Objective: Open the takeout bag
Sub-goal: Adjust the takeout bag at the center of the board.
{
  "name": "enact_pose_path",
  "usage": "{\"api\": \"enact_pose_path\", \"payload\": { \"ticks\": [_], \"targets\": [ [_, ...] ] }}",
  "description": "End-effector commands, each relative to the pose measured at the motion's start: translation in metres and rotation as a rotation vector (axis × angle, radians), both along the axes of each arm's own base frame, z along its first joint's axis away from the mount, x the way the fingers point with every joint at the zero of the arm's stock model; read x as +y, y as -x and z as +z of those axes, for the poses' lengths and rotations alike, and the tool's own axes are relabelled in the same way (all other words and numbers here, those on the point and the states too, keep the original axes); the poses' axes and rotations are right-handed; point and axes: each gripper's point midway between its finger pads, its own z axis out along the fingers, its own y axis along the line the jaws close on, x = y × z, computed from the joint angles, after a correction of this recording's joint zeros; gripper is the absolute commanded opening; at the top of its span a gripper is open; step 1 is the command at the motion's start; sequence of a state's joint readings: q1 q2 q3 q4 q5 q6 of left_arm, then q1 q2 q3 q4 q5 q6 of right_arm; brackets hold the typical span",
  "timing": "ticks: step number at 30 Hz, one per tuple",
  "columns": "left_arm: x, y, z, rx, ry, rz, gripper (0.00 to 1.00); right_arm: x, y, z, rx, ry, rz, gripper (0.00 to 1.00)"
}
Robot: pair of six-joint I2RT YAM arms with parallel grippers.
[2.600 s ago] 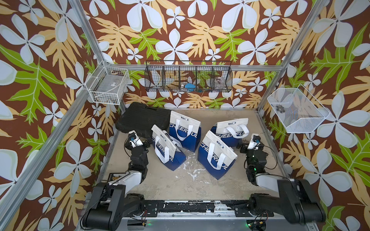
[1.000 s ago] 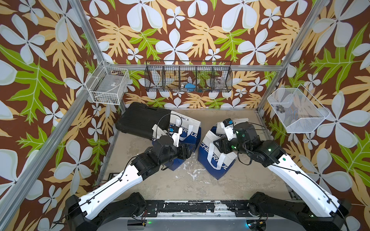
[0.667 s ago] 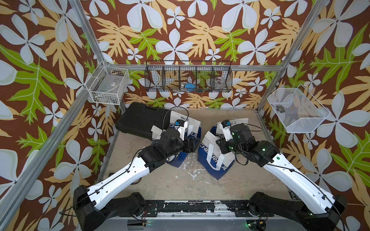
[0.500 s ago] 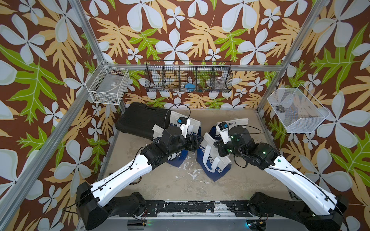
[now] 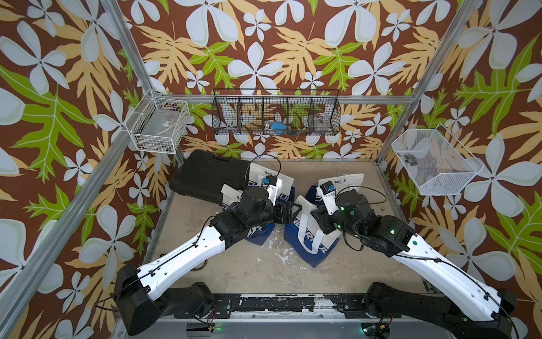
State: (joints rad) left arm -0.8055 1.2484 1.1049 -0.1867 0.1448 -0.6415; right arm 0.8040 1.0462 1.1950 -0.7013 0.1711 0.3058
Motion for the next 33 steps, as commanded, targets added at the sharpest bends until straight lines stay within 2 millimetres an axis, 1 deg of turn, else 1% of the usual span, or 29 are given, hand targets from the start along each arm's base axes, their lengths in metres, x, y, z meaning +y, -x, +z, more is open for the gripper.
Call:
{"api": "enact_pose_path", "payload": {
  "ticks": [1, 4, 5, 6, 9, 11, 14, 15, 18, 21, 23, 24, 27, 29, 31, 33],
  "targets": [
    [0.003, -0.013, -0.010, -0.013, -0.077, 0.043, 0.80, -0.024, 0.007, 0.006, -0.008, 0.027, -0.101, 0.50],
    [-0.006, -0.019, -0.009, -0.031, -0.055, 0.034, 0.82, -0.048, 0.025, 0.013, -0.014, -0.008, -0.166, 0.53],
    [-0.008, -0.020, -0.008, -0.039, -0.045, 0.026, 0.83, -0.055, 0.030, 0.012, -0.006, -0.015, -0.179, 0.54],
    [-0.012, -0.020, -0.008, -0.046, -0.038, 0.015, 0.86, -0.062, 0.037, 0.011, 0.004, -0.031, -0.189, 0.54],
    [-0.021, -0.019, -0.002, -0.057, -0.001, -0.025, 0.88, -0.074, 0.054, 0.004, 0.041, -0.068, -0.188, 0.51],
    [-0.023, -0.017, 0.002, -0.070, 0.023, -0.037, 0.89, -0.077, 0.064, -0.003, 0.064, -0.083, -0.170, 0.49],
    [-0.025, -0.016, 0.004, -0.078, 0.034, -0.049, 0.89, -0.072, 0.075, -0.017, 0.115, -0.089, -0.114, 0.49],
    [-0.025, -0.017, 0.003, -0.076, 0.028, -0.047, 0.90, -0.072, 0.078, -0.025, 0.138, -0.075, -0.106, 0.50],
    [-0.026, -0.022, 0.002, -0.082, 0.009, -0.036, 0.90, -0.072, 0.086, -0.049, 0.200, -0.040, -0.090, 0.60],
    [-0.026, -0.027, 0.002, -0.096, -0.004, -0.018, 0.90, -0.076, 0.091, -0.057, 0.208, -0.069, -0.097, 0.70],
    [-0.027, -0.032, -0.001, -0.103, -0.020, -0.007, 0.90, -0.071, 0.094, -0.058, 0.215, -0.103, -0.076, 0.75],
    [-0.028, -0.035, -0.004, -0.103, -0.029, -0.006, 0.90, -0.069, 0.095, -0.061, 0.223, -0.109, -0.068, 0.77],
    [-0.034, -0.038, -0.008, -0.103, -0.031, -0.015, 0.89, -0.055, 0.094, -0.072, 0.252, -0.117, -0.030, 0.76],
    [-0.038, -0.038, -0.010, -0.098, -0.024, -0.034, 0.88, -0.048, 0.090, -0.074, 0.251, -0.130, -0.021, 0.74],
    [-0.041, -0.036, -0.013, -0.090, -0.021, -0.052, 0.85, -0.047, 0.083, -0.077, 0.241, -0.135, -0.049, 0.72],
    [-0.041, -0.032, -0.014, -0.085, -0.017, -0.067, 0.83, -0.052, 0.075, -0.084, 0.232, -0.110, -0.110, 0.71]
  ]
}}
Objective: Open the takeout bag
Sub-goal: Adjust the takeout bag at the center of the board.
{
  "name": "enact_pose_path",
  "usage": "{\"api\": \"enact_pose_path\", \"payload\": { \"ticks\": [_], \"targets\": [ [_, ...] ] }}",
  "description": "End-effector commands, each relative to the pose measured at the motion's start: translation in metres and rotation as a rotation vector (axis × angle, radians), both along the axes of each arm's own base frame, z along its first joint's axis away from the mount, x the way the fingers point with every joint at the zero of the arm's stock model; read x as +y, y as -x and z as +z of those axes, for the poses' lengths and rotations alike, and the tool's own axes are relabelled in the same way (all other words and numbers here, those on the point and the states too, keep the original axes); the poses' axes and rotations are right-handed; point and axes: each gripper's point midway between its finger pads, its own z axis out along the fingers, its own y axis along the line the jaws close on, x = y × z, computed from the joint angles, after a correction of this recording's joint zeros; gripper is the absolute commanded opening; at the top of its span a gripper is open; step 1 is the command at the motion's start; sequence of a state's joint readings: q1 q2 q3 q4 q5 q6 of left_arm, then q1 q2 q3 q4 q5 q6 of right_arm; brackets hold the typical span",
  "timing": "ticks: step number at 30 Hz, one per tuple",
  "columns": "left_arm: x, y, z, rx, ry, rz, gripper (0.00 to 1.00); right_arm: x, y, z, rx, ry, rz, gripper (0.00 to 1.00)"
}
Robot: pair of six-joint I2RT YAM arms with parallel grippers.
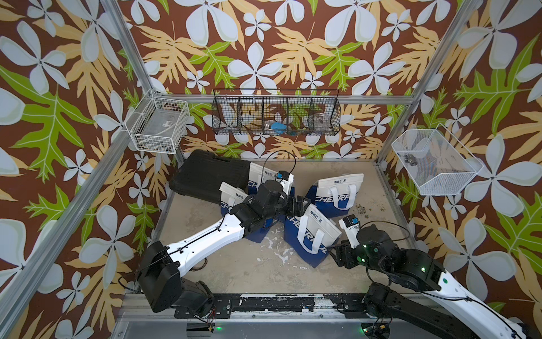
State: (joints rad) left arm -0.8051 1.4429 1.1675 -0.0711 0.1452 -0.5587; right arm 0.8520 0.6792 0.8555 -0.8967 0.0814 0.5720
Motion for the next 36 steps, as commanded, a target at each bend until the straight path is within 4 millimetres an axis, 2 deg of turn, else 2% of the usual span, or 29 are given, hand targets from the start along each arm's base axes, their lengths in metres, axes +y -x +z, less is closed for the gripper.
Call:
{"api": "enact_pose_path", "payload": {
  "ticks": [1, 4, 8, 11, 14, 19, 24, 29, 32, 34, 36],
  "targets": [
    [-0.005, 0.003, 0.012, -0.034, 0.042, -0.037, 0.82, -0.003, -0.017, 0.001, -0.041, 0.005, -0.091, 0.70],
    [-0.003, 0.011, 0.016, -0.036, 0.062, -0.059, 0.81, -0.028, -0.025, -0.004, -0.064, 0.091, -0.213, 0.65],
    [-0.004, 0.020, 0.018, -0.020, 0.079, -0.099, 0.79, -0.062, -0.035, 0.016, -0.122, 0.142, -0.395, 0.65],
    [-0.005, 0.026, 0.017, -0.011, 0.095, -0.119, 0.78, -0.077, -0.045, 0.027, -0.138, 0.145, -0.484, 0.65],
    [-0.004, 0.030, 0.013, -0.002, 0.108, -0.129, 0.78, -0.090, -0.057, 0.024, -0.128, 0.168, -0.540, 0.65],
    [-0.001, 0.044, 0.009, 0.035, 0.137, -0.163, 0.74, -0.097, -0.071, 0.023, -0.117, 0.151, -0.575, 0.66],
    [0.004, 0.064, 0.007, 0.037, 0.167, -0.218, 0.71, -0.099, -0.085, 0.037, -0.153, 0.137, -0.600, 0.66],
    [0.020, 0.059, -0.017, 0.007, 0.077, -0.159, 0.67, -0.094, -0.091, 0.048, -0.158, 0.119, -0.589, 0.64],
    [0.030, 0.051, -0.034, -0.025, 0.026, -0.097, 0.67, -0.094, -0.085, 0.056, -0.159, 0.088, -0.584, 0.57],
    [0.031, 0.048, -0.039, -0.052, 0.030, -0.081, 0.67, -0.088, -0.078, 0.066, -0.161, 0.058, -0.534, 0.40],
    [0.027, 0.046, -0.038, -0.077, 0.072, -0.085, 0.65, -0.082, -0.069, 0.086, -0.182, 0.003, -0.485, 0.34]
  ]
}}
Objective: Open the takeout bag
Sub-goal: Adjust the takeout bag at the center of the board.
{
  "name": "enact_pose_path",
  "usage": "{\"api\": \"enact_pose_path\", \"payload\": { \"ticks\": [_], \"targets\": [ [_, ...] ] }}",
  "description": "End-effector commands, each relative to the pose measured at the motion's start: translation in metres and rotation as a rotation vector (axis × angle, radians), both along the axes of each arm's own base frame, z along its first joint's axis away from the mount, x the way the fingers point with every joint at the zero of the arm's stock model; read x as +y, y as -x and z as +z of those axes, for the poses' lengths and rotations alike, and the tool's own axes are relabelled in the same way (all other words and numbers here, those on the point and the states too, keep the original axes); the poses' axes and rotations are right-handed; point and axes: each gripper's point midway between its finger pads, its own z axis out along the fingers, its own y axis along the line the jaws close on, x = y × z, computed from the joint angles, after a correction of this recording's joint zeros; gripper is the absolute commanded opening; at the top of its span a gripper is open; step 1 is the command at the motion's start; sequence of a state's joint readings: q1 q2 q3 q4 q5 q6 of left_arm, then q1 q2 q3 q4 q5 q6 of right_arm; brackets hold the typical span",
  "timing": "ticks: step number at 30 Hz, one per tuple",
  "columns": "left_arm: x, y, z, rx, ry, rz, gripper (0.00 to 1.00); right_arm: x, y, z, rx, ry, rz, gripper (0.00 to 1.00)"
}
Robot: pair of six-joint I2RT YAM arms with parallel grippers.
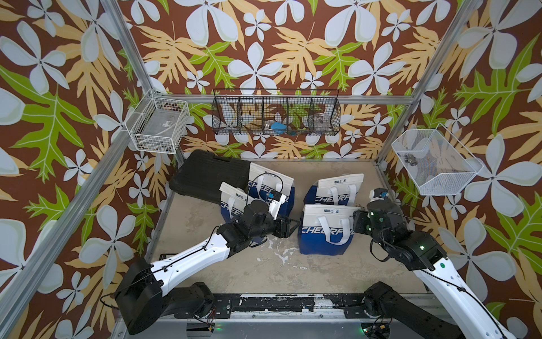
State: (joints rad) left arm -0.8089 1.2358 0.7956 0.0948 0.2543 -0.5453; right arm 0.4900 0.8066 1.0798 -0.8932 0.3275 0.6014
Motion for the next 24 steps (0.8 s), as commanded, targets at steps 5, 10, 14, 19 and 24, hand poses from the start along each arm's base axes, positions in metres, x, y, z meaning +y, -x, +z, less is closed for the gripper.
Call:
{"api": "enact_pose_path", "payload": {
  "ticks": [5, 10, 14, 19, 24],
  "targets": [
    [-0.018, -0.003, 0.041, -0.132, 0.197, -0.043, 0.58, 0.036, 0.021, 0.039, -0.035, -0.049, 0.292, 0.35],
    [0.001, 0.016, 0.063, -0.188, 0.278, -0.029, 0.60, 0.057, 0.028, 0.052, -0.030, 0.041, 0.431, 0.39],
    [0.009, 0.026, 0.054, -0.196, 0.307, -0.026, 0.63, 0.089, 0.032, 0.042, 0.012, 0.143, 0.526, 0.37],
    [-0.011, 0.029, 0.033, -0.159, 0.275, -0.072, 0.62, 0.130, 0.032, 0.027, 0.028, 0.269, 0.561, 0.40],
    [-0.029, 0.036, 0.036, -0.187, 0.292, -0.126, 0.69, 0.144, 0.024, 0.030, 0.014, 0.242, 0.547, 0.47]
  ]
}}
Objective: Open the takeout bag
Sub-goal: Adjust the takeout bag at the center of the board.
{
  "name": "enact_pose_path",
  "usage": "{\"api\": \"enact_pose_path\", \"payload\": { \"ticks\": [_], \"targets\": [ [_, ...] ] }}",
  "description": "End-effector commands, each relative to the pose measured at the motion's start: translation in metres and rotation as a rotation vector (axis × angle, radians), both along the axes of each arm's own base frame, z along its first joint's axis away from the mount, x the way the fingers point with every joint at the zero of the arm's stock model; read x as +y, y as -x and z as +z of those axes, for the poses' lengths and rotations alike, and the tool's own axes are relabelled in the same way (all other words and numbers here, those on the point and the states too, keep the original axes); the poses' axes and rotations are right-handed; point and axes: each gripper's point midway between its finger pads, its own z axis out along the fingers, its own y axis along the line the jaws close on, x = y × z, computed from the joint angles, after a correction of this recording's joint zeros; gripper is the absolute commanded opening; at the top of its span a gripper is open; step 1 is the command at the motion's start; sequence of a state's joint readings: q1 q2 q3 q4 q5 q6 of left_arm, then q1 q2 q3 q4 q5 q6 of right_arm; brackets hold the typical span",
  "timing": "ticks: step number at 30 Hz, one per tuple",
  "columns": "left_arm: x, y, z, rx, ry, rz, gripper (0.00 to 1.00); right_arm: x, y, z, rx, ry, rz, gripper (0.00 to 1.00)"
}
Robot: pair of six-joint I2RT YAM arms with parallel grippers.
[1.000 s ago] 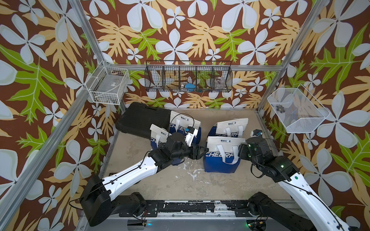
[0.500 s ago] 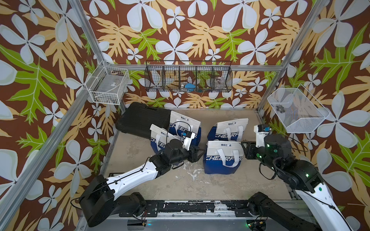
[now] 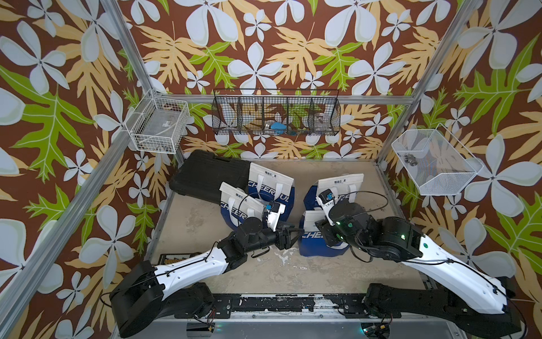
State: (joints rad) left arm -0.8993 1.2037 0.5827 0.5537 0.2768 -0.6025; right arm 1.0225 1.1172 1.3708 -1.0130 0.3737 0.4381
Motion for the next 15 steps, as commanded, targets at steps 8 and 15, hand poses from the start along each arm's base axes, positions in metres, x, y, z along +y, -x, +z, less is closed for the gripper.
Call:
{"api": "enact_pose_path", "payload": {
  "ticks": [8, 15],
  "targets": [
    [-0.019, 0.009, 0.018, -0.055, 0.163, -0.075, 0.53, -0.003, -0.011, -0.001, -0.038, -0.007, -0.080, 0.48],
    [-0.026, 0.013, 0.016, -0.059, 0.182, -0.095, 0.40, 0.003, -0.017, -0.012, -0.036, 0.025, -0.084, 0.48]
  ]
}}
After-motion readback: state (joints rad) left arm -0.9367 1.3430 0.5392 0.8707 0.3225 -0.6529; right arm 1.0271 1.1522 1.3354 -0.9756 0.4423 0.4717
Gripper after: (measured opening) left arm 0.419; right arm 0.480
